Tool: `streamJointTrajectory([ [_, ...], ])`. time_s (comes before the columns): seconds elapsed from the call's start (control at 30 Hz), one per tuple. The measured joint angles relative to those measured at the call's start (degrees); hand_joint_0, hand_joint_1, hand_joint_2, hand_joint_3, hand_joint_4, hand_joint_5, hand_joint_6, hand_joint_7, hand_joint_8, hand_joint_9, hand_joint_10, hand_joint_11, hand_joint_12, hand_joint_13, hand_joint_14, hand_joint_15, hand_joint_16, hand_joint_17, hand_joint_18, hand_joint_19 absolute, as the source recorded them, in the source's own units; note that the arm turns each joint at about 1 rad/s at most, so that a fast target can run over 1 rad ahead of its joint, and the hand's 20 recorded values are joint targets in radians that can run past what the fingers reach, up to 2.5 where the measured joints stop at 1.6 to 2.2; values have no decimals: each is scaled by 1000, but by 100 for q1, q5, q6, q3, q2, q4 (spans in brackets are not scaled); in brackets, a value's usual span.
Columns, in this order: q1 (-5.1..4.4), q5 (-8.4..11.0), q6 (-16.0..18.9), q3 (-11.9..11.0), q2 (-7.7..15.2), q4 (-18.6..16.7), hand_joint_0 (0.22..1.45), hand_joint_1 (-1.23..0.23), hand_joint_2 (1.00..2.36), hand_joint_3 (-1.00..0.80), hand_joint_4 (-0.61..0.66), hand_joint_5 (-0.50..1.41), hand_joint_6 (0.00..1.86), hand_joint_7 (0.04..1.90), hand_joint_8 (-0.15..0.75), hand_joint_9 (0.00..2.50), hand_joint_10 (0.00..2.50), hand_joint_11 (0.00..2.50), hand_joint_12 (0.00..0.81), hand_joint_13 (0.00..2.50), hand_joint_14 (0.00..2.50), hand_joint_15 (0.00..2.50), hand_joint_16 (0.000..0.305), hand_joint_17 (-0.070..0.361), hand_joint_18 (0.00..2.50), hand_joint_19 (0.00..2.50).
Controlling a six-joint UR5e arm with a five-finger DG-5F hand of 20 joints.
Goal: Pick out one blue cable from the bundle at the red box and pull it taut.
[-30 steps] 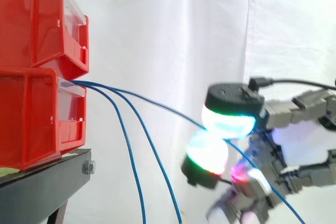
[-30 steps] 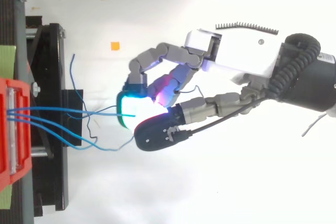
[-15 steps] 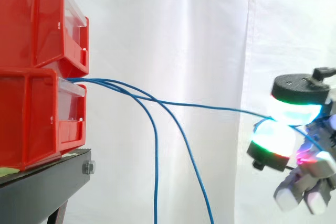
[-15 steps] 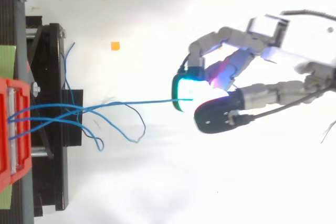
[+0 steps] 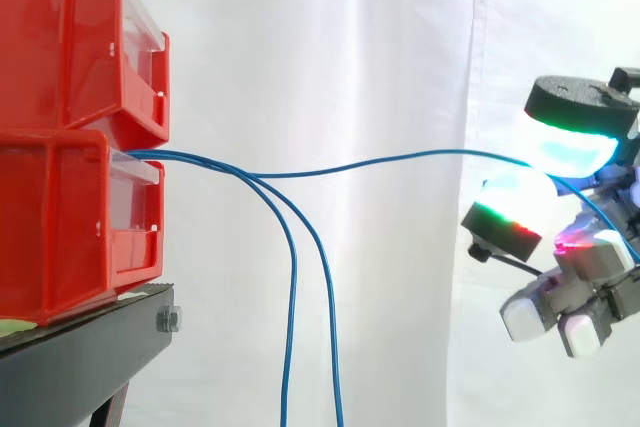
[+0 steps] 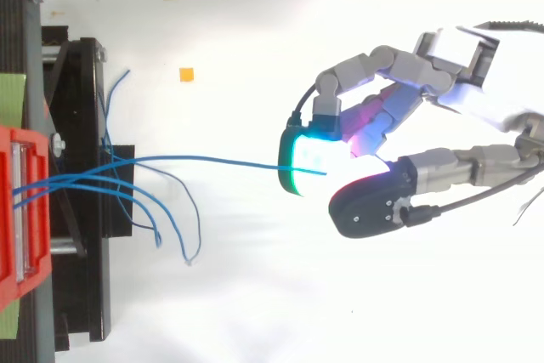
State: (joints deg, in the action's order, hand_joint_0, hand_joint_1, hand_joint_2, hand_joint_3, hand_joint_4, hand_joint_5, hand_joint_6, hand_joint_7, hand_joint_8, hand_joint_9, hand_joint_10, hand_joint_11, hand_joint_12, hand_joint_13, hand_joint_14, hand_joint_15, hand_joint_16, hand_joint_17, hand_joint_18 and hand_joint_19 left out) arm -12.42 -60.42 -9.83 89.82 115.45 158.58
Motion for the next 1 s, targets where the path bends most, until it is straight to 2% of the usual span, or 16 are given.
streamJointTrajectory([
  [0.23,-23,-23,-394,1,-2,-37,695,-734,1018,-303,-138,-213,894,1070,269,1149,26,918,274,819,14,313,40,91,677,530],
  [0.33,-23,-19,-521,1,-3,-36,692,-737,1018,-294,-150,-211,895,1071,270,1170,27,906,246,840,15,371,23,51,371,563],
  [0.4,-25,-16,-569,0,-3,-36,686,-740,1020,-274,-171,-207,897,1081,251,1206,26,933,179,885,20,516,16,37,269,660],
  [0.6,-25,-14,-612,1,-3,-35,661,-740,1018,-280,-181,-209,897,1104,211,1210,30,971,189,950,25,639,25,56,298,726],
  [0.87,-24,-13,-616,1,-4,-34,655,-738,1020,-273,-181,-208,896,1112,214,1209,31,983,194,974,24,663,25,56,298,755],
  [1.0,-24,-13,-616,0,-4,-30,650,-739,1022,-255,-195,-206,897,1108,219,1227,30,974,197,1018,27,690,25,57,387,762],
])
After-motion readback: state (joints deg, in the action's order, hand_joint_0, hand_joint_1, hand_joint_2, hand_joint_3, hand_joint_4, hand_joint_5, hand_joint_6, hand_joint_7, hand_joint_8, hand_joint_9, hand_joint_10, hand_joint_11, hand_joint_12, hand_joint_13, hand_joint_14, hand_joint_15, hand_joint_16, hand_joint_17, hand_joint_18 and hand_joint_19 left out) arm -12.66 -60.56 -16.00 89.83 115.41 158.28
